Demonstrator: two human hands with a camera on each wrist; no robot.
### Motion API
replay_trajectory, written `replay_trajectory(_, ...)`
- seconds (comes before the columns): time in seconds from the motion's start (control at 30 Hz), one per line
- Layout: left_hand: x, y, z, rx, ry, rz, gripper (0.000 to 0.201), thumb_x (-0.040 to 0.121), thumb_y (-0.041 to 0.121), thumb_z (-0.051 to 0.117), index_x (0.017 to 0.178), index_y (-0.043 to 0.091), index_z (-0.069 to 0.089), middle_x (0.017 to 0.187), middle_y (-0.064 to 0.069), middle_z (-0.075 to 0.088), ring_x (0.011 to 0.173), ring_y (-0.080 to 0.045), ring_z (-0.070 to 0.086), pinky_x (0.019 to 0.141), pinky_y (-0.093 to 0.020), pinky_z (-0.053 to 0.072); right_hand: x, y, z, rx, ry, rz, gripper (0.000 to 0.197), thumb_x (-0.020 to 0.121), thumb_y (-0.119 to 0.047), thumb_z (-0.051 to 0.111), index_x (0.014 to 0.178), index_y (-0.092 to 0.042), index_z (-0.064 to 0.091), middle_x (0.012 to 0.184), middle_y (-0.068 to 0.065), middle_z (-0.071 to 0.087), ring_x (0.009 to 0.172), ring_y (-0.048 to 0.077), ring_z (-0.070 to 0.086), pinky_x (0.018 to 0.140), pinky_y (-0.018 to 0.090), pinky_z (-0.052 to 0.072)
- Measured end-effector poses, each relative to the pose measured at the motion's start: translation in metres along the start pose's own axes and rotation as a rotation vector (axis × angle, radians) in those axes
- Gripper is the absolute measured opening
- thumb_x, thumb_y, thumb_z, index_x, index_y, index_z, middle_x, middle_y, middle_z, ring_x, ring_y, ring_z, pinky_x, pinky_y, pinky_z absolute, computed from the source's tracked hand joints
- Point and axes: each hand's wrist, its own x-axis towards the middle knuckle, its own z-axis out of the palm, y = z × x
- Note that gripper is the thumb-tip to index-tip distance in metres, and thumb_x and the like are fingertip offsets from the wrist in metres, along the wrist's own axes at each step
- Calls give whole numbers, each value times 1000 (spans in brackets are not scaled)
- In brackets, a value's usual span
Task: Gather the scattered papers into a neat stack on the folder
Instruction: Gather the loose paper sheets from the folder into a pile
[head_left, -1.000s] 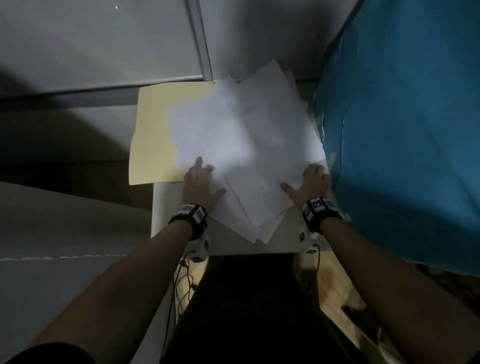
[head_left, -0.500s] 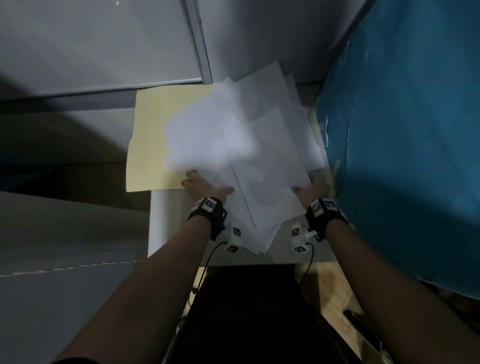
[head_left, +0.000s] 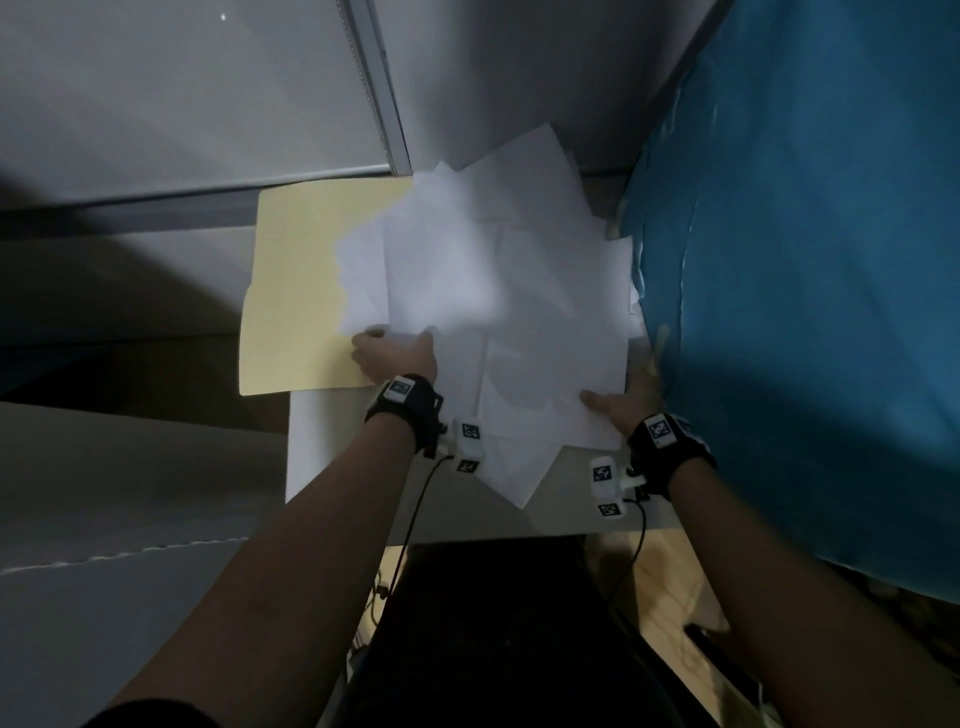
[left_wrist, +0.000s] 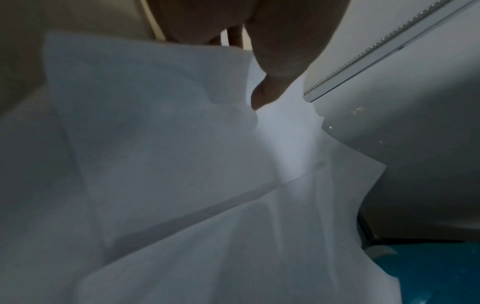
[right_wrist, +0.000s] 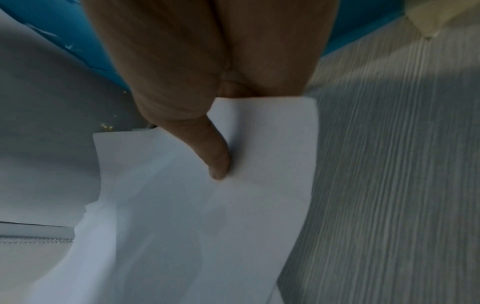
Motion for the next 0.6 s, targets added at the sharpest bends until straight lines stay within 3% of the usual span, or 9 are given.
replay_trajectory(0.1, 10, 14, 4, -16, -147, -94, 81, 73, 31, 98, 132, 9, 49, 122, -10, 63, 103, -30, 67, 90, -37, 59, 0, -1, 5, 8, -4, 9, 57, 78, -7, 86, 129, -1, 61, 115, 5, 65, 96, 21, 61, 87, 31, 50)
replay_trajectory(0.2, 16, 24, 11, -9, -305, -152, 86, 67, 42, 99, 136, 10, 58, 121, -7, 71, 105, -32, 70, 100, -43, 60, 1, -3, 10, -13, -36, 1, 51, 81, -8, 83, 128, 0, 64, 121, 15, 69, 96, 23, 63, 85, 32, 52)
replay_trajectory(0.27, 21, 25, 17, -17, -362, -162, 90, 62, 45, 98, 137, 8, 64, 120, -11, 77, 105, -36, 74, 99, -48, 62, 1, -5, 15, -50, -58, -1, 47, 83, -7, 81, 127, -1, 65, 124, 16, 69, 103, 27, 66, 88, 35, 53)
replay_trajectory(0.37, 20, 28, 23, -12, -429, -126, 74, 67, 39, 97, 130, 11, 70, 114, -11, 78, 101, -35, 76, 94, -49, 64, 1, -6, 20, -58, -49, 5, 46, 82, -4, 80, 126, -1, 66, 123, 17, 69, 109, 33, 67, 94, 38, 53)
replay_trajectory(0.5, 19, 31, 23, -89, -409, -45, 30, 84, 13, 85, 111, 16, 71, 105, -10, 76, 105, -37, 73, 97, -45, 62, -2, -2, 17, 60, -36, 24, 46, 82, 0, 78, 125, -1, 65, 121, 15, 69, 103, 29, 67, 92, 38, 54)
replay_trajectory(0.53, 20, 30, 19, -127, -384, -41, 33, 85, 12, 85, 113, 16, 66, 110, -11, 74, 107, -38, 72, 98, -46, 61, -2, -1, 15, 111, -23, 26, 44, 83, -2, 78, 124, -3, 65, 121, 14, 69, 100, 28, 67, 91, 38, 54)
replay_trajectory(0.6, 27, 26, 4, -227, -285, -68, 59, 78, 22, 89, 127, 11, 59, 125, -12, 71, 113, -36, 70, 105, -50, 58, -2, 0, 8, 226, 16, 24, 41, 83, -6, 80, 120, -14, 64, 118, 10, 70, 98, 27, 68, 91, 42, 56)
